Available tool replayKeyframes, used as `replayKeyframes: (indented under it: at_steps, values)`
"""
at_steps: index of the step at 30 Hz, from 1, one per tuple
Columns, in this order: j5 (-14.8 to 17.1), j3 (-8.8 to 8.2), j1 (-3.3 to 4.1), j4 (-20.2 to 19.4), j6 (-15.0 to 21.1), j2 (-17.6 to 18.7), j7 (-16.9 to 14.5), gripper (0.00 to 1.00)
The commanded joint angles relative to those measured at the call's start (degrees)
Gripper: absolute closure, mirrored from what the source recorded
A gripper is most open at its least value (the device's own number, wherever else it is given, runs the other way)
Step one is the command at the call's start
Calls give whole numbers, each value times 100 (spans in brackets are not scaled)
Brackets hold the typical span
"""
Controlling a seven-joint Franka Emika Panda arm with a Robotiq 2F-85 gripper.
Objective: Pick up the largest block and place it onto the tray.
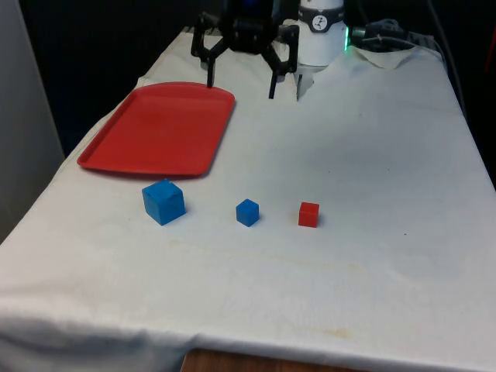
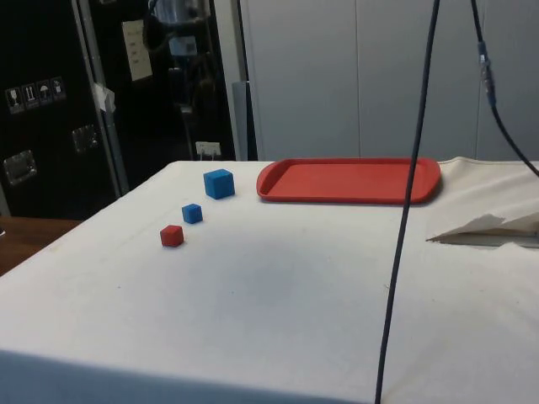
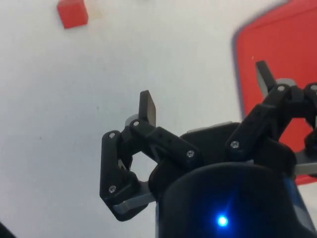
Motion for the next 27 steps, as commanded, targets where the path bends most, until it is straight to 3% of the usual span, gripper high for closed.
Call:
replayKeyframes:
  at_steps: [1, 2, 3, 4, 12, 13, 14, 15, 23, 24, 25, 27]
  values:
    - [86, 34, -63, 46, 63, 69, -86, 0]
    - [120, 23, -74, 63, 109, 115, -120, 0]
    - [74, -23, -23, 34, 103, 97, -80, 0]
    - [160, 11, -97, 86, 160, 172, -166, 0]
    - [596, -132, -178, 252, 561, 670, -464, 0]
    - [636, -149, -178, 258, 602, 710, -476, 0]
    - [579, -183, -126, 246, 544, 682, -441, 0]
    - [676, -160, -178, 258, 636, 756, -476, 0]
    - [991, -212, -229, 286, 905, 1089, -435, 0]
    - [951, -246, -183, 252, 877, 1049, -435, 0]
    - [1031, -218, -235, 286, 934, 1123, -430, 0]
    - [1100, -223, -246, 298, 1008, 1197, -424, 0]
